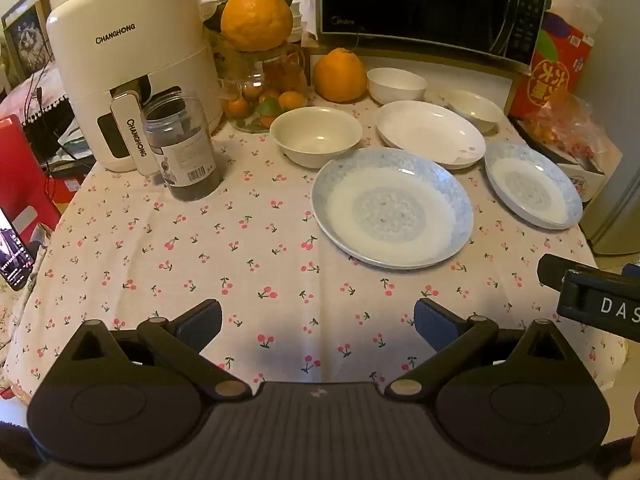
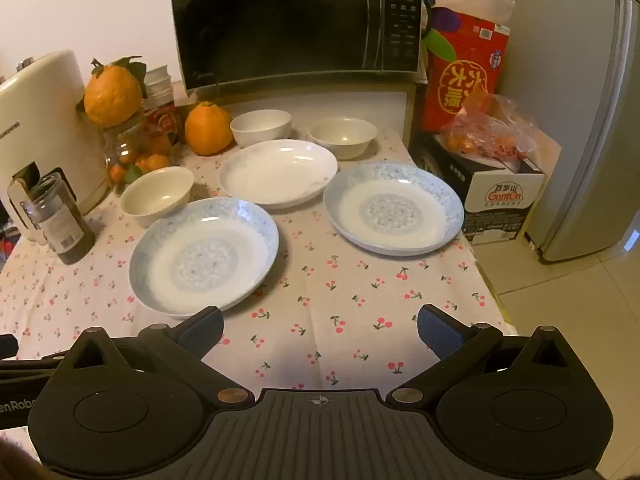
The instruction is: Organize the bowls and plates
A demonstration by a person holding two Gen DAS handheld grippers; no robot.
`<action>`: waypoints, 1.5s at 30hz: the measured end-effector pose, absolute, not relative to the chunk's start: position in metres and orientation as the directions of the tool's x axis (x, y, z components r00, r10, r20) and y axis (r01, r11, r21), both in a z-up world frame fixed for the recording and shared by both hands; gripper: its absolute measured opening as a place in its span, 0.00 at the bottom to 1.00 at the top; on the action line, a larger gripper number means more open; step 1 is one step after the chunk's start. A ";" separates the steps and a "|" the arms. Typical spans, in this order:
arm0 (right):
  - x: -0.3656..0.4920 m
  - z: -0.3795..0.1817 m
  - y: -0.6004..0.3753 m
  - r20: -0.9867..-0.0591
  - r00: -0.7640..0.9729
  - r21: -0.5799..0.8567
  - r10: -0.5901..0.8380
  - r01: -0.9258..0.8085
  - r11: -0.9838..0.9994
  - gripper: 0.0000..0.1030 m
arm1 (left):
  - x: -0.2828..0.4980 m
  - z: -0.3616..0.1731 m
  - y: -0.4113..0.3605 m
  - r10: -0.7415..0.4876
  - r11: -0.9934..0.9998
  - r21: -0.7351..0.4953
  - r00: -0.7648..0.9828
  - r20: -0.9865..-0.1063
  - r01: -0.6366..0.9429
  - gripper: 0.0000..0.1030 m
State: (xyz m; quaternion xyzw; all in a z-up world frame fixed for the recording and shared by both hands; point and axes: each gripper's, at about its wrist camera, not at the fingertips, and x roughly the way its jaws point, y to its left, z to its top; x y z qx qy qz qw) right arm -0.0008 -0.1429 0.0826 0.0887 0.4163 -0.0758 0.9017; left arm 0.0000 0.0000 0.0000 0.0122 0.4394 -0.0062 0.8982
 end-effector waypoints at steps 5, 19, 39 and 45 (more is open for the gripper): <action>0.000 0.082 -0.142 -0.763 0.644 0.110 -0.053 0.211 0.971 1.00 | 0.000 0.000 0.000 -0.004 1.000 0.015 0.617 -0.787 0.025 1.00; 0.000 0.081 -0.142 -0.764 0.642 0.098 -0.059 0.206 0.974 1.00 | -0.001 0.000 -0.003 -0.003 0.999 0.022 0.616 -0.787 0.033 1.00; 0.000 0.080 -0.142 -0.765 0.641 0.095 -0.059 0.204 0.974 1.00 | -0.001 0.002 -0.005 -0.013 0.999 0.014 0.618 -0.786 0.039 1.00; 0.000 0.080 -0.141 -0.765 0.641 0.094 -0.060 0.203 0.975 1.00 | -0.001 0.002 -0.005 -0.015 0.999 0.014 0.617 -0.786 0.041 1.00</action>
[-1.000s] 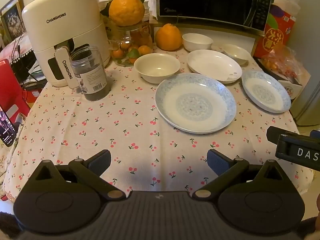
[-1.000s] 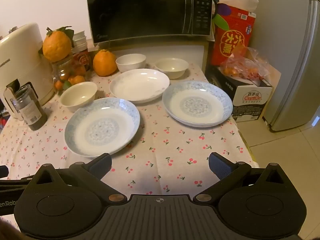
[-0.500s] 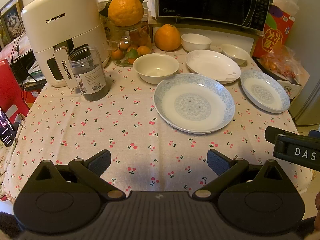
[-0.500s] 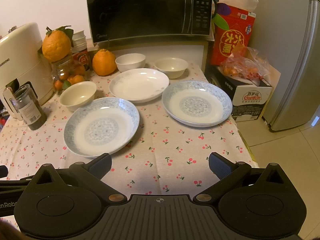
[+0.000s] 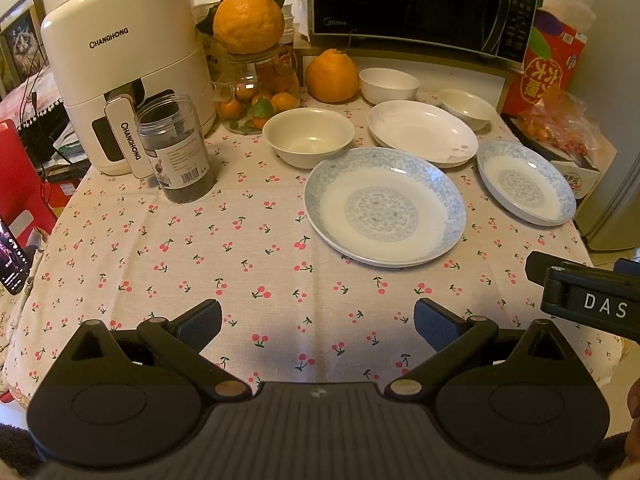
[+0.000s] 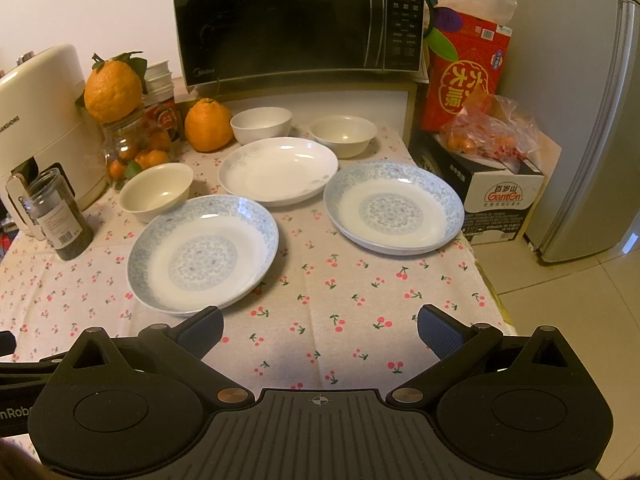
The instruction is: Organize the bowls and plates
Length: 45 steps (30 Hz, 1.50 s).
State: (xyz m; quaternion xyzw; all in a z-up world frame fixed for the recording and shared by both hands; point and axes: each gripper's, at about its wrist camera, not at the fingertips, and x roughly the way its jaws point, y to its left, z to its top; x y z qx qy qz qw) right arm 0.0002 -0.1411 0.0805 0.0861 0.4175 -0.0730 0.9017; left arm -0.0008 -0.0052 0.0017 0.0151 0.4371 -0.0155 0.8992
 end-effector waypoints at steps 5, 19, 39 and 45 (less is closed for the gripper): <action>-0.001 0.080 -0.141 -0.766 0.640 0.094 -0.059 0.203 0.975 1.00 | -0.001 0.002 -0.005 -0.015 0.999 0.013 0.616 -0.788 0.042 1.00; -0.001 0.080 -0.141 -0.767 0.639 0.092 -0.061 0.203 0.975 1.00 | -0.003 0.000 -0.007 -0.015 0.999 0.017 0.618 -0.786 0.047 1.00; 0.000 0.080 -0.140 -0.767 0.638 0.089 -0.063 0.203 0.975 1.00 | -0.003 0.001 -0.007 -0.015 0.999 0.018 0.619 -0.785 0.047 1.00; -0.001 0.080 -0.139 -0.767 0.638 0.089 -0.064 0.204 0.975 1.00 | -0.003 0.000 -0.007 -0.017 0.999 0.016 0.615 -0.788 0.048 1.00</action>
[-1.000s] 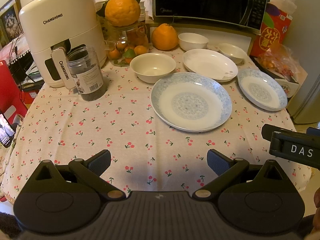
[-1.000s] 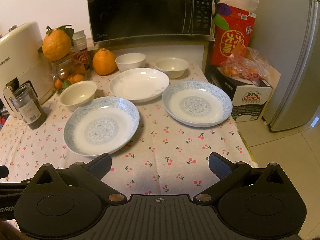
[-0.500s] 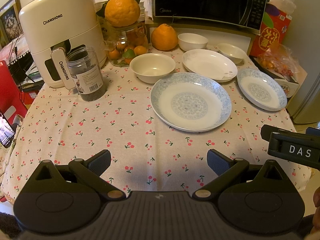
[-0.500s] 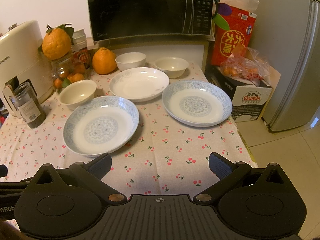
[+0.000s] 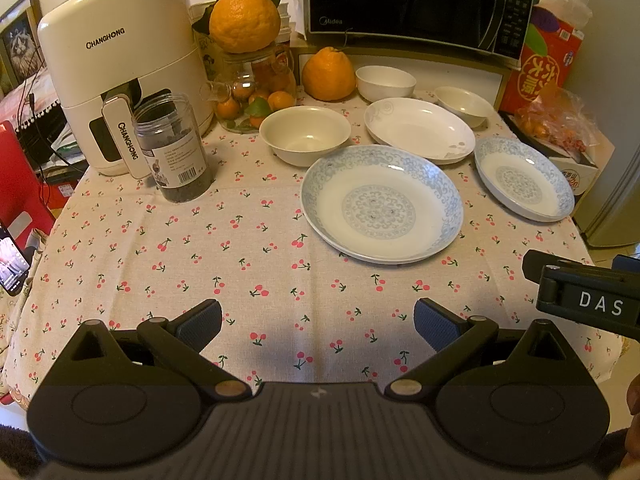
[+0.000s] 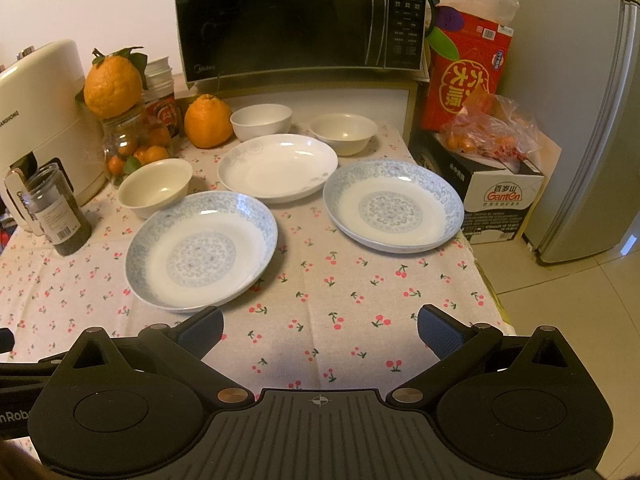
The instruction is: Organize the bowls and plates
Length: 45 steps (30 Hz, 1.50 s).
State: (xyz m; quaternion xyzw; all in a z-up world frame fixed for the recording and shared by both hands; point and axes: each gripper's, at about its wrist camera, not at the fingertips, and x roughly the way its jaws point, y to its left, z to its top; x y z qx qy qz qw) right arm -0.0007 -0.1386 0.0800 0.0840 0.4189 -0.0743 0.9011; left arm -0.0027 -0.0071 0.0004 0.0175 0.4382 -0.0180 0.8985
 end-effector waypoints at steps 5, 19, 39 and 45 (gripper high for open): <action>-0.002 0.077 -0.145 -0.767 0.639 0.094 -0.061 0.206 0.974 1.00 | -0.002 0.001 -0.008 -0.024 0.999 0.011 0.613 -0.790 0.053 1.00; 0.016 0.098 -0.148 -0.749 0.659 0.078 -0.073 0.196 0.977 1.00 | 0.022 0.005 -0.006 -0.050 0.997 -0.004 0.604 -0.796 0.078 1.00; 0.098 0.061 -0.169 -0.792 0.607 0.224 0.066 0.189 0.956 1.00 | 0.091 -0.024 0.049 -0.227 0.965 -0.263 0.478 -0.849 -0.009 0.99; 0.120 0.031 -0.180 -0.805 0.580 0.290 0.129 0.194 0.937 1.00 | 0.109 -0.042 0.055 -0.295 0.937 -0.347 0.448 -0.844 -0.036 0.91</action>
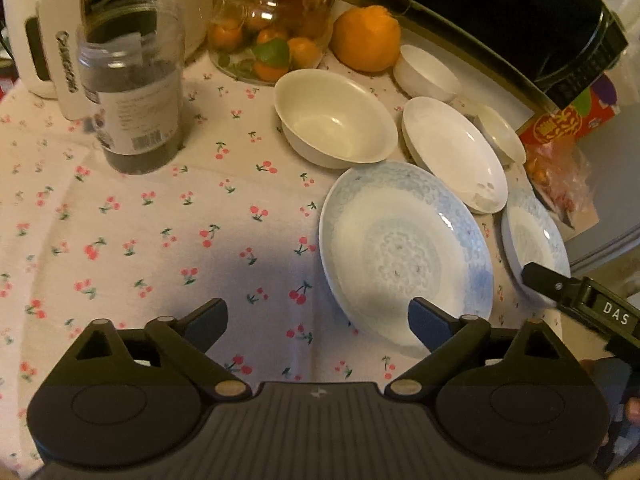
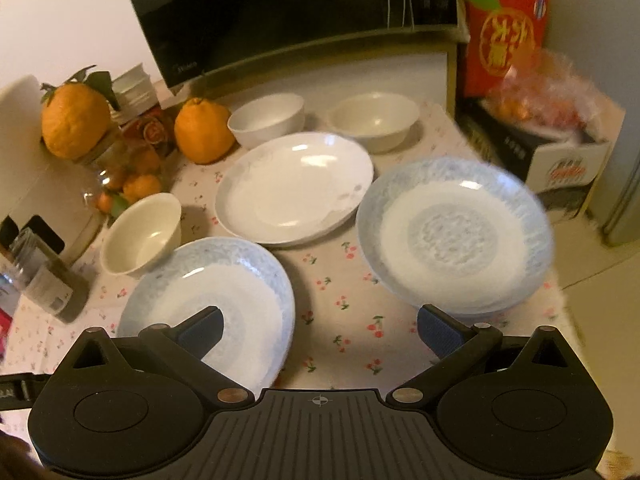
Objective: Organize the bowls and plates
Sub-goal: 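Close the left gripper on the blue-patterned plate rim while the right gripper grips it too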
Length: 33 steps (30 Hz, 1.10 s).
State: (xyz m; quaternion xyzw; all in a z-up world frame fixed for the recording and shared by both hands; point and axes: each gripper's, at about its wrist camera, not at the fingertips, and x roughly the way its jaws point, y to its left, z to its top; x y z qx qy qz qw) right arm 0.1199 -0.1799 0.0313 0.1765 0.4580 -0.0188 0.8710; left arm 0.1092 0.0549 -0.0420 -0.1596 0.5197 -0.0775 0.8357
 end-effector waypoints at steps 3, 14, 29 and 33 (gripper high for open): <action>0.131 0.016 -0.186 -0.803 0.566 0.358 0.189 0.204 0.911 0.99 | 0.118 -0.049 0.054 -0.316 0.928 -0.371 0.459 -0.831 -0.032 0.83; 0.154 -0.018 -0.182 -0.797 0.536 0.422 0.278 0.166 0.891 0.72 | 0.135 -0.069 0.051 -0.392 0.897 -0.443 0.479 -0.786 0.007 0.58; 0.162 -0.025 -0.177 -0.800 0.542 0.395 0.257 0.155 0.905 0.30 | 0.142 -0.075 0.053 -0.387 0.892 -0.451 0.495 -0.778 -0.012 0.18; 0.162 -0.026 -0.176 -0.796 0.537 0.409 0.278 0.140 0.902 0.20 | 0.142 -0.075 0.052 -0.374 0.899 -0.437 0.496 -0.784 -0.013 0.16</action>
